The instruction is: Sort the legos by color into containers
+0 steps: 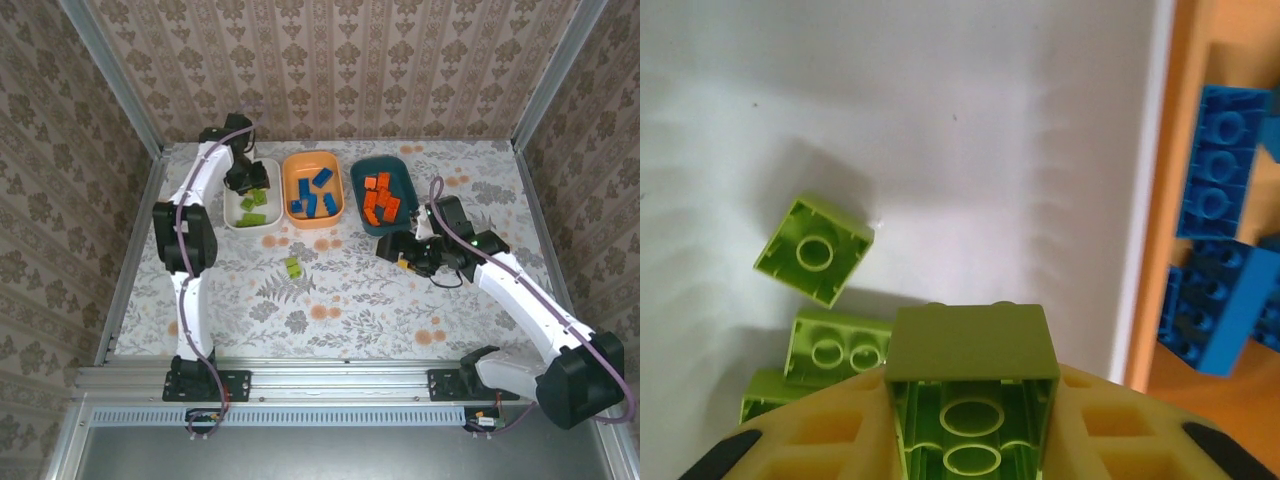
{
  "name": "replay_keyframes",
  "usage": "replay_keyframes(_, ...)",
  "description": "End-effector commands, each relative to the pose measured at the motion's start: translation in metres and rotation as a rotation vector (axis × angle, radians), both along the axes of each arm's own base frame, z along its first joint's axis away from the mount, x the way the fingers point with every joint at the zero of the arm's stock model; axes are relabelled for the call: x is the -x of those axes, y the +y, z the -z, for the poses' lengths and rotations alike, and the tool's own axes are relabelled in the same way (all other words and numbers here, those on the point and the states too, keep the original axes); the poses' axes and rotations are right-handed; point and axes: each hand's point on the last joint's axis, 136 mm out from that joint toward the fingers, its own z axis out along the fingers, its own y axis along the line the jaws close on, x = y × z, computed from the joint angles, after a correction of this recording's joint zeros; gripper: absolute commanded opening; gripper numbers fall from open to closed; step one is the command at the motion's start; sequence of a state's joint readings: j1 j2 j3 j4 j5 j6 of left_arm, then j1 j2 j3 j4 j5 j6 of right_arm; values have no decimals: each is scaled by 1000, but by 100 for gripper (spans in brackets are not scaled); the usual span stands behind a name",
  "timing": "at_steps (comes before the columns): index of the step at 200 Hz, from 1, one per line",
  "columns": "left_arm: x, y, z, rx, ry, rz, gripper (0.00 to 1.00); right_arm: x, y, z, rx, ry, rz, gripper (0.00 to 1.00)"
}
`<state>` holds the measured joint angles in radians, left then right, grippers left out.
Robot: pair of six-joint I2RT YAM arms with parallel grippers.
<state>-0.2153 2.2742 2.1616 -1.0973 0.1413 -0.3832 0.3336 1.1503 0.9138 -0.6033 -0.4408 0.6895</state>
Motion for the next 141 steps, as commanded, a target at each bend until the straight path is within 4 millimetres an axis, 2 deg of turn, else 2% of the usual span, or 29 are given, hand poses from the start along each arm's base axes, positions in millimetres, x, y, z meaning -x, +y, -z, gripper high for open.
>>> replay_keyframes(1, 3, 9, 6, -69, 49, 41, 32, 5, -7, -2, 17, -8, 32, 75)
replay_keyframes(32, -2, 10, 23, -84, 79, 50, 32, 7, -6, -12, 14, -95, 11, 75)
replay_keyframes(42, -2, 9, 29, -84, 91, 50, 33, 8, -3, -20, 21, -173, -17, 75)
replay_keyframes(66, -2, 8, 36, -81, 106, 52, 33, 10, 13, -47, 44, -488, -107, 75)
replay_keyframes(79, -1, 6, 41, -79, 116, 53, 33, 15, 14, -51, 63, -575, -123, 76)
replay_keyframes(115, 1, 3, 44, -86, 123, 58, 44, 21, 22, -48, 77, -615, -191, 75)
replay_keyframes(141, -1, 2, 40, -81, 112, 61, 47, 20, 28, -47, 91, -625, -233, 75)
